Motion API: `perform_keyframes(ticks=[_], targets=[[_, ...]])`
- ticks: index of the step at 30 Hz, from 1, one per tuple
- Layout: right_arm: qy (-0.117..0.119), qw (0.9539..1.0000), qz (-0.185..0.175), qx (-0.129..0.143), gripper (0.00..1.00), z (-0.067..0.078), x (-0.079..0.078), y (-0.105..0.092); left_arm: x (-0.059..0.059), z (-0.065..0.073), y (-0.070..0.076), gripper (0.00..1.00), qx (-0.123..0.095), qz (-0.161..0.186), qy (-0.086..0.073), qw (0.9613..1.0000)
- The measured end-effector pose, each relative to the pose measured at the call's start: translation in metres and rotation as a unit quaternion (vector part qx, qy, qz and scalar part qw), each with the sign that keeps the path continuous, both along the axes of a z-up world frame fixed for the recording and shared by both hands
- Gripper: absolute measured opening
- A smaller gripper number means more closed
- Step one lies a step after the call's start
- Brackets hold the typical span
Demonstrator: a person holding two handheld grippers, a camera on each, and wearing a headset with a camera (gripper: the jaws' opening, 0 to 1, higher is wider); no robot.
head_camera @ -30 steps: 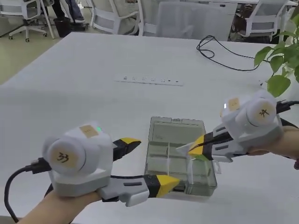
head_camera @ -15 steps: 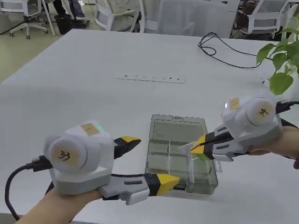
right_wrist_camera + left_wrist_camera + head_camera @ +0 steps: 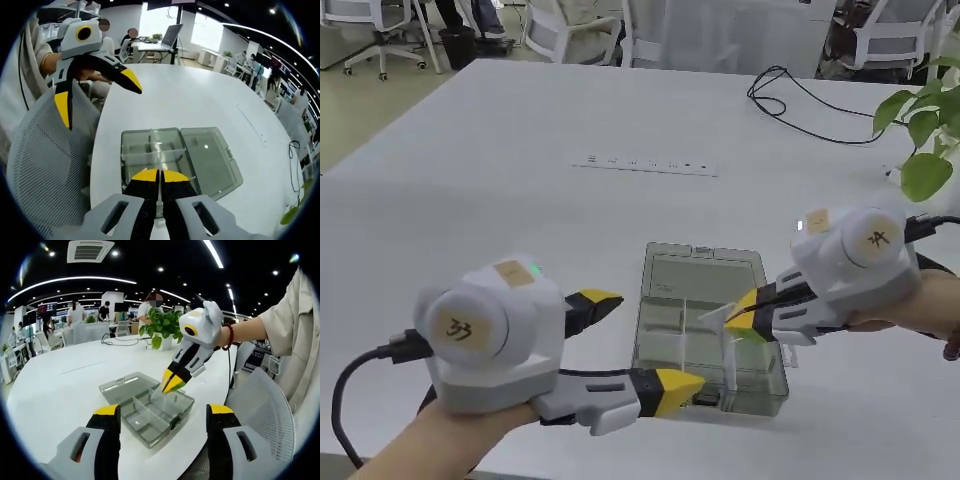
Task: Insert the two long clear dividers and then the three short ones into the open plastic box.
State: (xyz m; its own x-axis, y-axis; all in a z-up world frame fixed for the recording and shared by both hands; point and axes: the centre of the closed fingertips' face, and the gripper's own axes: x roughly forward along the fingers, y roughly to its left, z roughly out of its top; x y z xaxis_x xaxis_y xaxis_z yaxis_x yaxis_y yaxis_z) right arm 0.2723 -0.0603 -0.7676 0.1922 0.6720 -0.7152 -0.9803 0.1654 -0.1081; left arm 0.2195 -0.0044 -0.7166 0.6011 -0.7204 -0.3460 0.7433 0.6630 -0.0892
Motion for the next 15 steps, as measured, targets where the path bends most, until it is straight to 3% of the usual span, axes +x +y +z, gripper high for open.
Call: perform_keyframes(ticks=[7, 15], targets=[[0.002, 0.9997, 0.021, -0.014, 0.03, -0.003, -0.001, 0.007, -0.001, 0.0, -0.001, 0.7, 0.001, -0.002, 0.0, 1.0], [-0.019, 0.9966, 0.069, -0.041, 0.03, -0.007, -0.005, 0.013, -0.001, -0.001, 0.0, 0.69, 0.004, 0.0, 0.0, 1.0]])
